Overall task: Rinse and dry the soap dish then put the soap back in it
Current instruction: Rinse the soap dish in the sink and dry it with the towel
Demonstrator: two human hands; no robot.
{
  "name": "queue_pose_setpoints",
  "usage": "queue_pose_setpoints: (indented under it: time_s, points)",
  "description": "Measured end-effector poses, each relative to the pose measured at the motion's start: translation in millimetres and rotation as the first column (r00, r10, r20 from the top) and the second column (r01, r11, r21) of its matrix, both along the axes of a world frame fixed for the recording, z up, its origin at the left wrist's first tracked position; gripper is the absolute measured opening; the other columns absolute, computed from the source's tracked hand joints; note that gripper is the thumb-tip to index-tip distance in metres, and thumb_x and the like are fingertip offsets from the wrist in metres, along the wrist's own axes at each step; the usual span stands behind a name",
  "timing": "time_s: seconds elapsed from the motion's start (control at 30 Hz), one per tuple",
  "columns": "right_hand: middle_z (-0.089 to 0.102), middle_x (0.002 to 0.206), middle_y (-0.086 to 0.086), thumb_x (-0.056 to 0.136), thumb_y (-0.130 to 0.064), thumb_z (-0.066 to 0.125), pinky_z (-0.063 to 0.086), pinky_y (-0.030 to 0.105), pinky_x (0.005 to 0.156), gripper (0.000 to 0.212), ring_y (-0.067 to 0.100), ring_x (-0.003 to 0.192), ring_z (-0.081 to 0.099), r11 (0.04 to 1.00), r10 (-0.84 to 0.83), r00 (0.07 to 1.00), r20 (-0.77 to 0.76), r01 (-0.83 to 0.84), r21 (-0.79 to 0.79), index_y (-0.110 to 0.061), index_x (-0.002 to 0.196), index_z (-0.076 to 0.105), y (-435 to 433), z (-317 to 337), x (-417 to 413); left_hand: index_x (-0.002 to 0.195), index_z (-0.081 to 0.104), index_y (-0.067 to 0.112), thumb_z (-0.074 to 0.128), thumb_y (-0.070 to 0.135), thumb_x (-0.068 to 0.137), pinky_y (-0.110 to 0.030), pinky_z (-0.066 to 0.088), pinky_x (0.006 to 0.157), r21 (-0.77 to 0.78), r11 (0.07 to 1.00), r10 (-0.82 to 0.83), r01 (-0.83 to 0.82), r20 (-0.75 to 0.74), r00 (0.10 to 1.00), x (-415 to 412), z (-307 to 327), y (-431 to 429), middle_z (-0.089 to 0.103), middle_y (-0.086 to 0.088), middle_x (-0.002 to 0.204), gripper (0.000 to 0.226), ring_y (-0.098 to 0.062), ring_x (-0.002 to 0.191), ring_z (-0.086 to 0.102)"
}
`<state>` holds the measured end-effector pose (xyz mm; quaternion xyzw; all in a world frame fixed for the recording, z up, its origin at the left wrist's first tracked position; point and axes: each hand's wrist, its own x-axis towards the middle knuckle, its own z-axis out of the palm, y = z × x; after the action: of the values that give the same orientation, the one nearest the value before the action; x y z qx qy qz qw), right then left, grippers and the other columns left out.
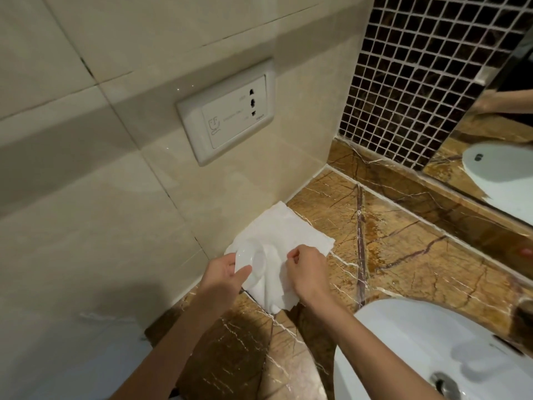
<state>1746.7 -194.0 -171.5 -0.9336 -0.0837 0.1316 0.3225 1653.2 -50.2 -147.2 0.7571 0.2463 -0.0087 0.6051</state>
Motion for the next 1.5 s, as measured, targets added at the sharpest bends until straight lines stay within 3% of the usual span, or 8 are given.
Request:
queue_pose_setpoints:
  time_s: [0.33,0.53,0.67,0.9,1.1,1.23,1.33,1.5]
  points:
    - [0.059,0.074,0.004,0.089,-0.023,0.052,0.047,0.037,0.073,0.024,0.024,0.073,0.054,0.999,-0.003,0.992,-0.128,0.008,0.041,-0.016,0.068,0.061,-3,-2,10,0.077,0.061,0.008,0.053,0.020,0.087,-0.021,0.031,0.042,0.291,0.956,0.051,-0.031,-0.062,0.997,-5,2,-2,0.043,0.005,0.050,0.017,-0.007,0.046,0.040]
    - [0.048,0.077,-0.005,0.100,-0.023,0.039,0.035,0.023,0.057,0.021,0.006,0.064,0.043,0.851,0.098,0.963,-0.250,0.050,0.523,-0.022,0.080,0.045,8,19,-4,0.060,0.045,0.022,0.053,0.017,0.088,-0.030,0.029,0.055,0.476,0.878,0.012,0.040,-0.105,0.994,4,3,-13,0.042,0.008,0.056,0.030,-0.017,0.066,0.045]
    - [0.062,0.091,-0.010,0.095,-0.036,0.043,0.044,0.019,0.070,0.015,-0.009,0.073,0.057,0.768,0.267,0.901,-0.343,0.017,0.641,-0.033,0.108,0.050,17,19,-27,0.052,0.051,0.023,0.054,0.008,0.086,-0.013,0.031,0.044,0.363,0.931,0.025,-0.014,-0.024,0.999,7,5,-12,0.048,0.010,0.045,0.037,-0.005,0.047,0.043]
    - [0.039,0.154,0.006,0.103,-0.031,0.029,0.033,0.026,0.107,0.050,0.018,0.135,0.042,0.811,0.429,0.902,-0.046,-0.362,0.460,-0.015,0.151,0.029,22,11,-35,0.045,0.057,0.019,0.055,-0.009,0.084,-0.015,0.037,0.043,0.054,0.998,0.024,-0.024,-0.003,1.000,5,5,-4,0.052,0.010,0.042,0.048,-0.002,0.042,0.047]
    - [0.064,0.097,-0.020,0.103,-0.022,0.033,0.041,0.015,0.083,0.034,-0.001,0.091,0.057,0.815,0.273,0.944,-0.183,-0.126,0.566,-0.031,0.113,0.064,29,3,-28,0.064,0.063,0.013,0.060,0.013,0.086,-0.025,0.048,0.054,0.139,0.979,0.144,-0.146,0.027,0.989,-8,-6,-10,0.061,-0.003,0.059,0.022,-0.015,0.057,0.055]
    - [0.057,0.058,-0.026,0.101,-0.014,0.037,0.038,0.007,0.057,0.055,-0.010,0.058,0.050,0.754,0.154,0.948,-0.280,0.070,0.653,-0.045,0.061,0.059,28,-3,-32,0.079,0.072,0.017,0.066,0.020,0.083,-0.043,0.058,0.071,-0.203,0.893,0.405,-0.402,-0.028,0.914,-14,-17,-25,0.072,-0.013,0.081,0.008,-0.028,0.075,0.067]
    - [0.068,0.068,-0.020,0.100,-0.014,0.043,0.044,0.012,0.062,0.043,-0.003,0.066,0.059,0.700,0.112,0.935,-0.338,0.167,0.694,-0.035,0.071,0.067,25,-15,-40,0.090,0.072,0.013,0.062,0.017,0.086,-0.030,0.055,0.062,-0.483,0.718,0.527,-0.501,-0.094,0.845,-8,-19,-31,0.072,-0.009,0.087,0.011,-0.018,0.075,0.066]
    - [0.076,0.107,-0.006,0.095,-0.029,0.057,0.056,0.025,0.084,0.030,0.010,0.102,0.070,0.614,0.121,0.948,-0.295,0.162,0.772,-0.026,0.123,0.065,25,-17,-61,0.099,0.070,0.014,0.059,0.021,0.090,-0.039,0.058,0.074,-0.387,0.770,0.543,-0.508,-0.022,0.839,6,-15,-47,0.074,-0.008,0.095,0.016,-0.027,0.085,0.072]
